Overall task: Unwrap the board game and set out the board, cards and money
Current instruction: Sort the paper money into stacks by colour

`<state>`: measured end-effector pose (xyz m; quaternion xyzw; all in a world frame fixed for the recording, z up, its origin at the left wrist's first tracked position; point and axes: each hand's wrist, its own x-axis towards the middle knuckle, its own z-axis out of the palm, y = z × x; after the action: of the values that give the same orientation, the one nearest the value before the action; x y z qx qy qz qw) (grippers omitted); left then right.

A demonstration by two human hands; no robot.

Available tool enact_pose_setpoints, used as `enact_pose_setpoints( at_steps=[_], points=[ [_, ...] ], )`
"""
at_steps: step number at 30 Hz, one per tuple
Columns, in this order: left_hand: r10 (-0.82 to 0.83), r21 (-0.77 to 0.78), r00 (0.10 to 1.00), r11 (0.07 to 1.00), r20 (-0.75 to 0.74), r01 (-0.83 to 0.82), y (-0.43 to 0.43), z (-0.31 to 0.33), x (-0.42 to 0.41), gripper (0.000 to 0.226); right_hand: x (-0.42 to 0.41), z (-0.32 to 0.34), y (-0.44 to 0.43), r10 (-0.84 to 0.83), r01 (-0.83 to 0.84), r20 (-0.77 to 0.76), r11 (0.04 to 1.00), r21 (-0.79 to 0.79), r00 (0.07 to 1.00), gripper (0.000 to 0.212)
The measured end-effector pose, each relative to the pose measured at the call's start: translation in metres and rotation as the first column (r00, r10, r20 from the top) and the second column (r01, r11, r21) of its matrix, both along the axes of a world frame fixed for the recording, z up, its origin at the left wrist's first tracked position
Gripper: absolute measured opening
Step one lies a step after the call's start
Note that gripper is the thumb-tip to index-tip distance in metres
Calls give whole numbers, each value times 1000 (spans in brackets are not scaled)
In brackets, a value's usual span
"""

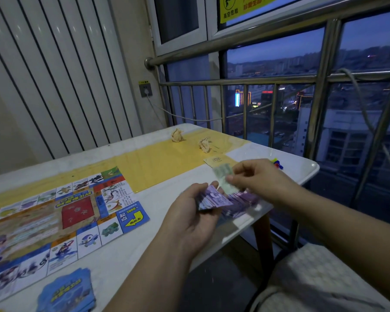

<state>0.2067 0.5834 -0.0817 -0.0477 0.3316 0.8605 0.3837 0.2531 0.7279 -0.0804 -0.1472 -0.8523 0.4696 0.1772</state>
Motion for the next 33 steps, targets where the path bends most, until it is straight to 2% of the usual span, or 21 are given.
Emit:
enact_pose_setpoints(
  at_steps=[2, 4, 6, 12, 14, 16, 17, 19, 21, 25, 28, 33],
  points=[
    [5, -1, 1000, 1000, 22, -5, 3, 1, -1, 19, 2, 2, 27, -118, 117, 3, 988, 102, 993, 11],
    [27, 15, 1000, 1000, 15, -27, 5, -3, -3, 36, 4, -1, 53, -223, 208, 43, 951, 228, 974, 25],
    [49, 5, 999, 999, -14, -49, 10, -8, -5, 50, 5, -10, 70, -269, 238, 87, 934, 268, 959, 35],
    [48, -160, 992, 985, -120, -67, 27, -17, -4, 40, 0, -32, 83, -295, 201, 166, 882, 426, 941, 40],
    [38, -167, 992, 984, -123, -59, 27, -14, -1, 36, 1, -32, 82, -344, 275, 57, 830, 486, 937, 37],
    [29, -190, 988, 980, -152, -58, 27, -14, 0, 35, 5, -23, 70, -292, 301, -80, 881, 364, 953, 30],
    [18, -194, 985, 980, -172, -52, 28, -15, 0, 36, 7, -17, 60, -232, 247, -90, 935, 255, 969, 32],
    [-17, -184, 980, 983, -197, -20, 29, -16, 1, 38, 13, -4, 36, -57, 56, 10, 995, 78, 998, 39],
    [-36, -182, 975, 983, -219, -5, 29, -17, 2, 43, 15, 0, 20, 69, -73, 85, 997, 40, 994, 35],
    [-27, -153, 977, 988, -209, -6, 23, -16, 4, 41, 13, 1, 17, 62, -58, 69, 997, -55, 996, 19],
    [-16, -100, 982, 995, -190, -3, 15, -14, 3, 41, 10, 2, 11, 66, -56, 92, 993, -103, 994, 17],
    [73, -132, 974, 986, -215, -104, 2, -16, -3, 40, 2, 6, 7, 73, -48, 133, 982, -184, 988, 19]
  ],
)
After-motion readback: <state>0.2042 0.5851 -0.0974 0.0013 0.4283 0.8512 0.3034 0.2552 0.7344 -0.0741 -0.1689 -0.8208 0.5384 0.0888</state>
